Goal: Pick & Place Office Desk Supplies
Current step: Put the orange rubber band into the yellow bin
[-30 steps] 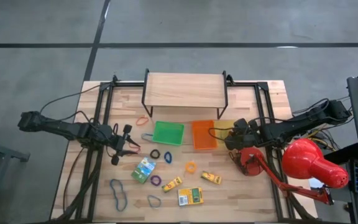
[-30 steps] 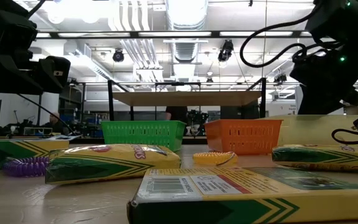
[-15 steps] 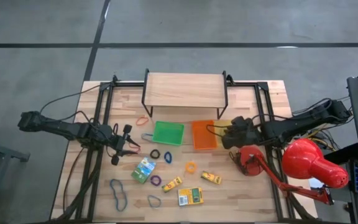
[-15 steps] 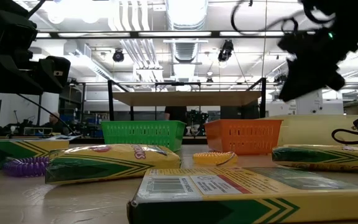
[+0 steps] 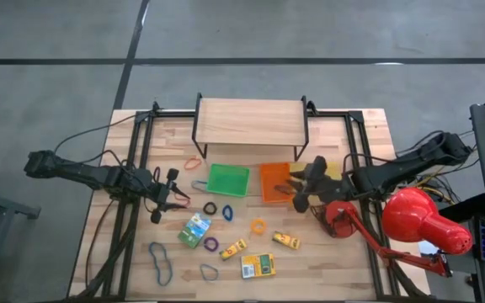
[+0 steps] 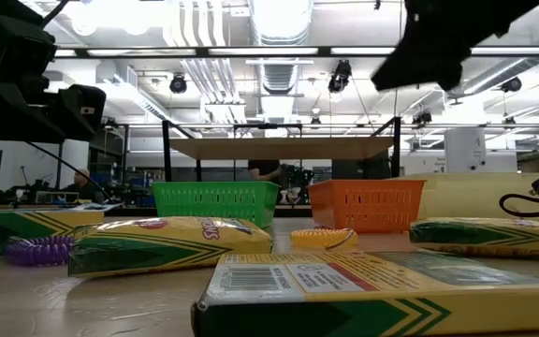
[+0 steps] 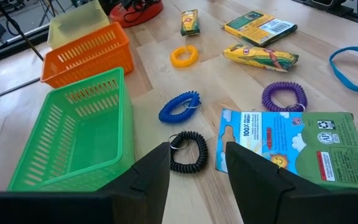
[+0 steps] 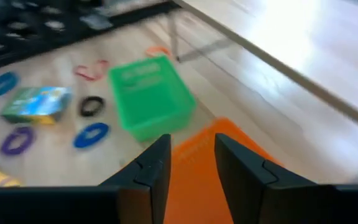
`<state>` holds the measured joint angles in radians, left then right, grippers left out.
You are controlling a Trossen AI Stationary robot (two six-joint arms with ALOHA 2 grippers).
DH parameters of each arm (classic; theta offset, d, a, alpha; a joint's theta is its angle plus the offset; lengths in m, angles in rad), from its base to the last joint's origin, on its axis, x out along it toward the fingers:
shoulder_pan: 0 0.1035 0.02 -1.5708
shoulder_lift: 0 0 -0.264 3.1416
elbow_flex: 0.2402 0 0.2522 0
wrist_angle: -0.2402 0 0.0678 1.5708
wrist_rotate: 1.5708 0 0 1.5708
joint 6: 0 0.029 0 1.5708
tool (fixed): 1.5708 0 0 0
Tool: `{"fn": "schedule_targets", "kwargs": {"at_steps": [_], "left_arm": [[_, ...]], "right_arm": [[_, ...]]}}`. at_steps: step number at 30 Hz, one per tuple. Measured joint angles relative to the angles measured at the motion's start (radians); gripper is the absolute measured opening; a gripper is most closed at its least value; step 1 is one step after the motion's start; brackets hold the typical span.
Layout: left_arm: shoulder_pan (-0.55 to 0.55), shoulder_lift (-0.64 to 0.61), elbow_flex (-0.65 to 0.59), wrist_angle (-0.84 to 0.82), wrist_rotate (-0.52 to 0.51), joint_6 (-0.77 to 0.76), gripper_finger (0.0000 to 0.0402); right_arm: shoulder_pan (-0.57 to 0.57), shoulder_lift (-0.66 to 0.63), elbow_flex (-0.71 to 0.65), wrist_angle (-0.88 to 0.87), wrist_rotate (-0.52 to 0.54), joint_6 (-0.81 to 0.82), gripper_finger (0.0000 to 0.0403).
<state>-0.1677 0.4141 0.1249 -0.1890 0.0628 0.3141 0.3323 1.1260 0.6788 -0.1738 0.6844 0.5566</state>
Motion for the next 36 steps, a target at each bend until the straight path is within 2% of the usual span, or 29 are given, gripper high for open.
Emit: {"fn": "schedule_targets", "kwargs": {"at_steps": [5,8,29,36], "left_arm": [[0.0,0.0,0.0,0.001,0.0,0.0,0.0159],[0.0,0.0,0.0,0.0,0.0,0.0,0.0159],[-0.001,0.001,0.0,0.0,0.0,0.0,0.0159],[-0.001,0.001,0.0,0.0,0.0,0.0,0.0159]], "right_arm": [[0.04,0.003,-0.006,0.142,-0.001,-0.173,0.0131],[0.048,0.002,-0.008,0.162,-0.001,-0.228,0.0135],[0.047,0.002,-0.009,0.156,-0.003,-0.235,0.0116],[0.047,0.002,-0.009,0.156,-0.003,-0.235,0.0123]]}}
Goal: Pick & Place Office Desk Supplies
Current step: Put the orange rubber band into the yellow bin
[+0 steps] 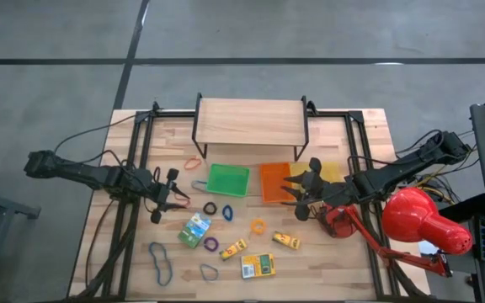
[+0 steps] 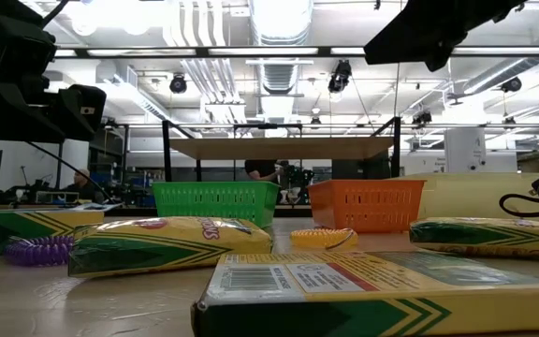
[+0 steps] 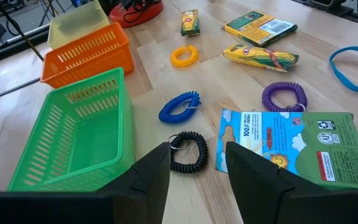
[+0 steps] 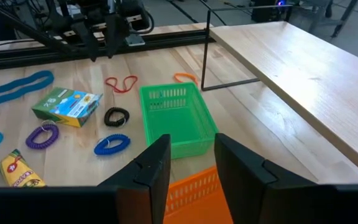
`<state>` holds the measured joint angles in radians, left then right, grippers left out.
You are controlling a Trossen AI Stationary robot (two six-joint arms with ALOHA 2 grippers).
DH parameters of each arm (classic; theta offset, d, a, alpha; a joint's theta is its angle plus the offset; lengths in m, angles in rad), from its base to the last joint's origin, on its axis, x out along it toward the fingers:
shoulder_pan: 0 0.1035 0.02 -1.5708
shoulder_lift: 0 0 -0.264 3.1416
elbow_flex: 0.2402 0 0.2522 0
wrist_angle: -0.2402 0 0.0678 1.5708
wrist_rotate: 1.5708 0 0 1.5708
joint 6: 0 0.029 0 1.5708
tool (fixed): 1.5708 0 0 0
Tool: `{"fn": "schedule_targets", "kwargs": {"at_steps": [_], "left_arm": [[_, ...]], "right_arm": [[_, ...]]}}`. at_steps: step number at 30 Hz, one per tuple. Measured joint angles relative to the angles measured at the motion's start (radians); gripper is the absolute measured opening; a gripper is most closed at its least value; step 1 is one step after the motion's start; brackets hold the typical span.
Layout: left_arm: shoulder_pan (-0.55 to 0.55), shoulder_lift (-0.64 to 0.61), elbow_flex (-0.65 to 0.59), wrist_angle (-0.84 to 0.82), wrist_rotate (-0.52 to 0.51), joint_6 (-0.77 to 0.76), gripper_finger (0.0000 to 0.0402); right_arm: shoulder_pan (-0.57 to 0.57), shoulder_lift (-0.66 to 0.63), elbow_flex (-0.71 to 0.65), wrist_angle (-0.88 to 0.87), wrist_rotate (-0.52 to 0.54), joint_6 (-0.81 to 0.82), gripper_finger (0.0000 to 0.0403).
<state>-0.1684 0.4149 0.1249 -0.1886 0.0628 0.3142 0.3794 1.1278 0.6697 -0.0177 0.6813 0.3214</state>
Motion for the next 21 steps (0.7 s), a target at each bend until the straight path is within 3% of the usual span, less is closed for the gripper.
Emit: {"fn": "schedule_targets", "kwargs": {"at_steps": [10,21], "left_arm": [[0.0,0.0,0.0,-0.001,-0.002,0.0,0.0159],[0.0,-0.001,0.0,0.004,-0.038,0.002,0.0159]], "right_arm": [[0.0,0.0,0.0,0.0,0.0,0.0,0.0132],[-0.001,0.0,0.0,0.0,0.0,0.0,0.0117]]}}
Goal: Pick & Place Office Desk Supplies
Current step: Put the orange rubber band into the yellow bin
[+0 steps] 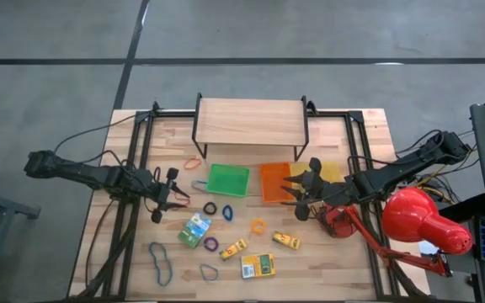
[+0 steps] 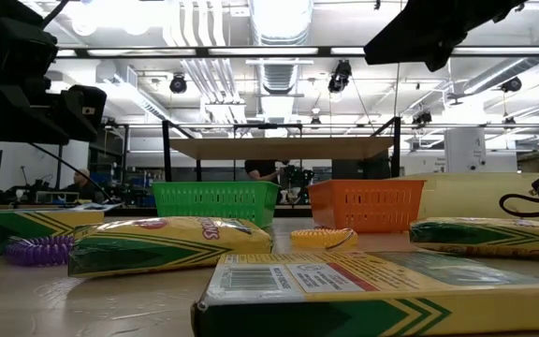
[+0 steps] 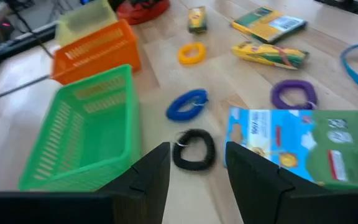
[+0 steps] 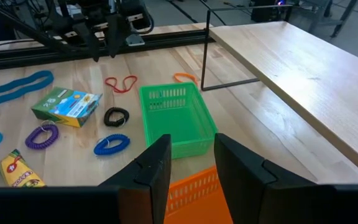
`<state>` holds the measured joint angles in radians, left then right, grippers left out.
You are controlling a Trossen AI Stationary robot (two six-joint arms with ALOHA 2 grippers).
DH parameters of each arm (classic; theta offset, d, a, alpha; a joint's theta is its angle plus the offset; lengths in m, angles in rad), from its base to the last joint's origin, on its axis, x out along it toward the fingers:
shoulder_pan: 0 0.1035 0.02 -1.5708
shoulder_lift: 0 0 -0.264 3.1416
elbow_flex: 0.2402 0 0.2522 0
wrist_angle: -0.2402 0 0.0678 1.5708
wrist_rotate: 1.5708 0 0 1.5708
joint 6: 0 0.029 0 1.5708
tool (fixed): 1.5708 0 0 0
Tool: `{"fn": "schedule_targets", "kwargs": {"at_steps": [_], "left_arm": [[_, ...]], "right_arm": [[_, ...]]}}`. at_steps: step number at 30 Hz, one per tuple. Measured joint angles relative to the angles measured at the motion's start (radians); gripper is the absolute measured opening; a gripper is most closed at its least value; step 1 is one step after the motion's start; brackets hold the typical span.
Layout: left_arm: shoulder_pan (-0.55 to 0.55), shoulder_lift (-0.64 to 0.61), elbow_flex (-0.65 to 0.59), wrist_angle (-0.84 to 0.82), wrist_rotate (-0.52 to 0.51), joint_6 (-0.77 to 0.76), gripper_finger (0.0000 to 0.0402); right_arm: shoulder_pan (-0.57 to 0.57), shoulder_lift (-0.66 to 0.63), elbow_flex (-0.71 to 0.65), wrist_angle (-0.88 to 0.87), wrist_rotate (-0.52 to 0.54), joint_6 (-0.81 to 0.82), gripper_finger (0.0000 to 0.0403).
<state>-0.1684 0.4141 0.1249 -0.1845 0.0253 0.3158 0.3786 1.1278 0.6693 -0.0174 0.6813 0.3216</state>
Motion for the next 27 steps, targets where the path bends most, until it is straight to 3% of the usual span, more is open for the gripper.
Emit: {"fn": "schedule_targets", "kwargs": {"at_steps": [5,11,14,22,27], "left_arm": [[0.0,0.0,0.002,0.016,-0.045,0.085,0.0159],[0.0,0.0,0.002,0.104,-0.054,0.461,0.0159],[0.0,0.0,0.002,0.136,-0.052,0.573,0.0159],[0.001,0.0,0.001,0.147,-0.046,0.529,0.0159],[0.0,0.0,0.0,0.24,0.061,0.313,0.0159]], "right_arm": [[0.0,0.0,0.0,0.0,0.0,0.0,0.0111],[0.0,0.0,0.0,0.0,0.0,0.0,0.0115],[0.0,0.0,0.0,0.0,0.0,0.0,0.0119],[0.001,0.0,0.0,0.0,0.0,0.0,0.0127],[0.001,0.0,0.0,0.0,0.0,0.0,0.013]]}}
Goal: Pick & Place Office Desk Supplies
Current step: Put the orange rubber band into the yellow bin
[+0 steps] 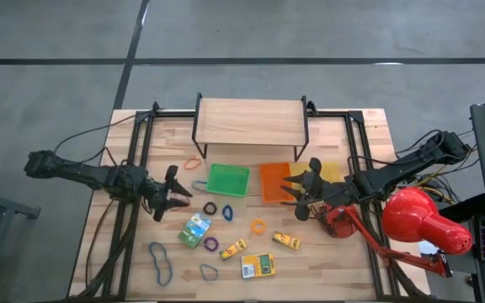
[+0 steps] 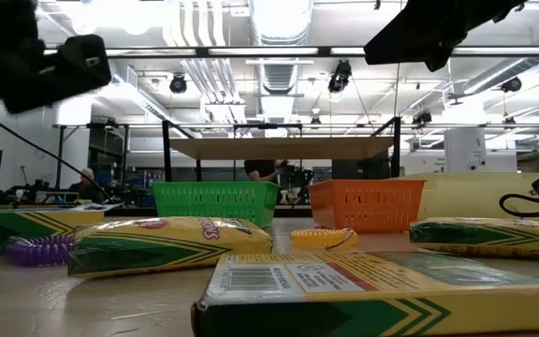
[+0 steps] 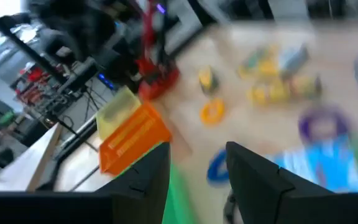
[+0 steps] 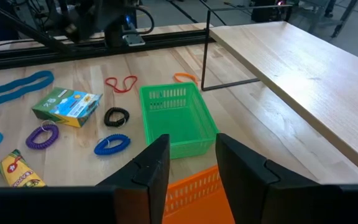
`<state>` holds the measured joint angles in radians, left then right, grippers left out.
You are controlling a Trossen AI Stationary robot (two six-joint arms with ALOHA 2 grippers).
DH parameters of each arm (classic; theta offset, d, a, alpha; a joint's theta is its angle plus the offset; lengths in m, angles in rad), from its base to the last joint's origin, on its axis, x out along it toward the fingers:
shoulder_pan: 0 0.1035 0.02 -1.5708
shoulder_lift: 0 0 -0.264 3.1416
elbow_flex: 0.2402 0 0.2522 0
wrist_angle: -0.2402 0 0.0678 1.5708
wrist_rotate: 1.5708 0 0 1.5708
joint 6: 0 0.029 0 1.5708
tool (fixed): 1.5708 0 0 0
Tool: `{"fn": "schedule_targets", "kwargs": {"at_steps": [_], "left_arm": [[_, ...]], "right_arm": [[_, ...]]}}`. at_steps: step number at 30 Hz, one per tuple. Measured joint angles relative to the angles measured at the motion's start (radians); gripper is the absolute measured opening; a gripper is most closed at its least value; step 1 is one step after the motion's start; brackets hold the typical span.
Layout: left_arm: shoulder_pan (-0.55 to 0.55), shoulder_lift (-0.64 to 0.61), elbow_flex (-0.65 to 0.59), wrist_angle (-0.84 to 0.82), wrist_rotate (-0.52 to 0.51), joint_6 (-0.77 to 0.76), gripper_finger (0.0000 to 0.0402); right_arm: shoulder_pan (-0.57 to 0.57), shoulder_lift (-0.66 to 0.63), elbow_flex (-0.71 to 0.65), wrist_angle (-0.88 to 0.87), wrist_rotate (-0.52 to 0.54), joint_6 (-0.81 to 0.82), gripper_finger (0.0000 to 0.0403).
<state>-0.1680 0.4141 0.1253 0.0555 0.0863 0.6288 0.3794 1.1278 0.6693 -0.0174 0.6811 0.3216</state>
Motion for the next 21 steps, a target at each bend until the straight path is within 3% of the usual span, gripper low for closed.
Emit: {"fn": "schedule_targets", "kwargs": {"at_steps": [2,6,11,21], "left_arm": [[0.001,0.0,0.017,0.036,-0.033,-0.146,0.0159],[0.014,0.02,0.102,-0.081,-0.237,-0.374,0.0159],[0.017,0.083,0.179,-0.183,-0.446,-0.53,0.0159],[0.112,0.268,0.28,-0.431,-0.533,-0.77,0.0159]], "right_arm": [[0.0,0.0,0.0,0.0,0.0,0.0,0.0129],[0.0,0.0,0.0,0.0,0.0,0.0,0.0123],[0.0,0.0,0.0,0.0,0.0,0.0,0.0116],[0.0,0.0,0.0,-0.001,0.0,0.0,0.0104]]}}
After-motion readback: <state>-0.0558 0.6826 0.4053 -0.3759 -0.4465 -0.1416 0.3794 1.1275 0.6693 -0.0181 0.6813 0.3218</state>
